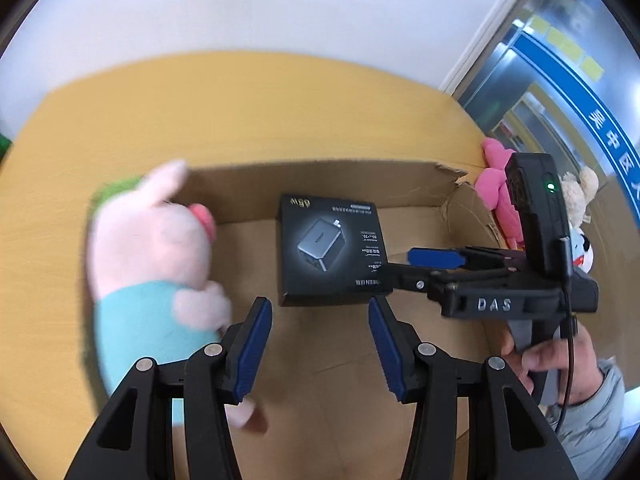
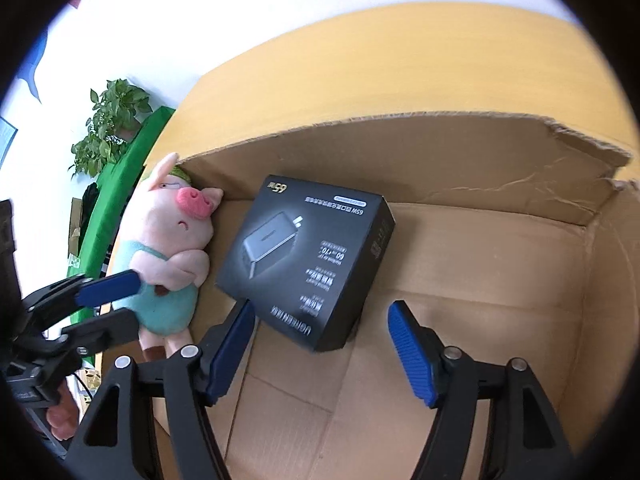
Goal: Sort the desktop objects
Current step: 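Open the right gripper and withdraw it from the box, then move the right gripper toward the black sunglasses on the table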
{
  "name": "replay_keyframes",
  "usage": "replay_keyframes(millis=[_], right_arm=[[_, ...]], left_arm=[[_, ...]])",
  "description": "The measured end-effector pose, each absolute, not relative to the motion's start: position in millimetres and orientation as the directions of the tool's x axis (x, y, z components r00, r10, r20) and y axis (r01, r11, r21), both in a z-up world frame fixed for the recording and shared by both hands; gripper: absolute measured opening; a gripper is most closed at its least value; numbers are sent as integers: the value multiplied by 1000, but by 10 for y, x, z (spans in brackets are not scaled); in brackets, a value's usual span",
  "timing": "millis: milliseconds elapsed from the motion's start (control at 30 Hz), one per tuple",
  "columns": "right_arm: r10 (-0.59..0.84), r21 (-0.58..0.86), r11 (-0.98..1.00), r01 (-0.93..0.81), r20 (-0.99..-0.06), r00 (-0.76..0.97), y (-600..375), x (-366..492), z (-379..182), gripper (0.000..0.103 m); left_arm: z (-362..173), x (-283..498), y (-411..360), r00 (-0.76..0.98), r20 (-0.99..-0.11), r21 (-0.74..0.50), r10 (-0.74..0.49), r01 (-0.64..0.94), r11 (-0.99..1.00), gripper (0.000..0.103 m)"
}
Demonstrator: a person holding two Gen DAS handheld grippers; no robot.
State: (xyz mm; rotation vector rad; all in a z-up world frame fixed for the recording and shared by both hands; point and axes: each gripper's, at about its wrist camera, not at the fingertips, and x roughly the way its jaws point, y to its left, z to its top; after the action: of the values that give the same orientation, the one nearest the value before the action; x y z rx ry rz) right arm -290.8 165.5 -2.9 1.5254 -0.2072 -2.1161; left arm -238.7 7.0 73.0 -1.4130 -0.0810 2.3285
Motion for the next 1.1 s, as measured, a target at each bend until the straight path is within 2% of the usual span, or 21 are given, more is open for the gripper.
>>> replay_keyframes(millis=[67, 100, 167, 233, 267, 367, 600, 667, 1100], right_arm=[[-433, 327, -883, 337, -843, -318, 1676, -2689, 144, 70], [-407, 286, -894, 346, -841, -356, 1749, -2569, 213, 74], [-347, 185, -915, 359, -817, -460, 1787, -2195, 433, 81], [-317, 128, -925, 357, -777, -544, 1831, -1848, 612, 81], [-303, 107, -931, 349, -759, -577, 1857, -1686, 682, 81], [-282, 67, -942, 327, -687, -670, 1909, -1109, 885, 82], [-255, -23, -946, 323, -563, -786, 1906, -180, 1091, 84], [-259, -28, -944, 329, -553, -792, 1905, 2, 1109, 87], [-242, 3, -958, 285, -539, -807, 1943, 444, 990, 87]], left_arm=[[934, -2142, 13, -481, -803, -204, 351, -331, -921, 54], [1041, -1990, 8, -528, -779, -173, 338, -337, -926, 58], [1252, -1617, -44, -651, -708, -88, 274, -303, -949, 85], [1358, -1331, -14, -735, -639, -50, 226, -253, -966, 100], [1396, -1168, -58, -771, -605, -43, 200, -219, -975, 103], [1401, -809, -49, -830, -548, -24, 108, -113, -993, 103], [1401, -165, -115, -874, -486, 77, -9, -32, -997, 103], [1404, -36, -77, -875, -484, 79, -5, -38, -996, 103], [1411, 453, 41, -859, -511, 65, 22, -64, -996, 103]])
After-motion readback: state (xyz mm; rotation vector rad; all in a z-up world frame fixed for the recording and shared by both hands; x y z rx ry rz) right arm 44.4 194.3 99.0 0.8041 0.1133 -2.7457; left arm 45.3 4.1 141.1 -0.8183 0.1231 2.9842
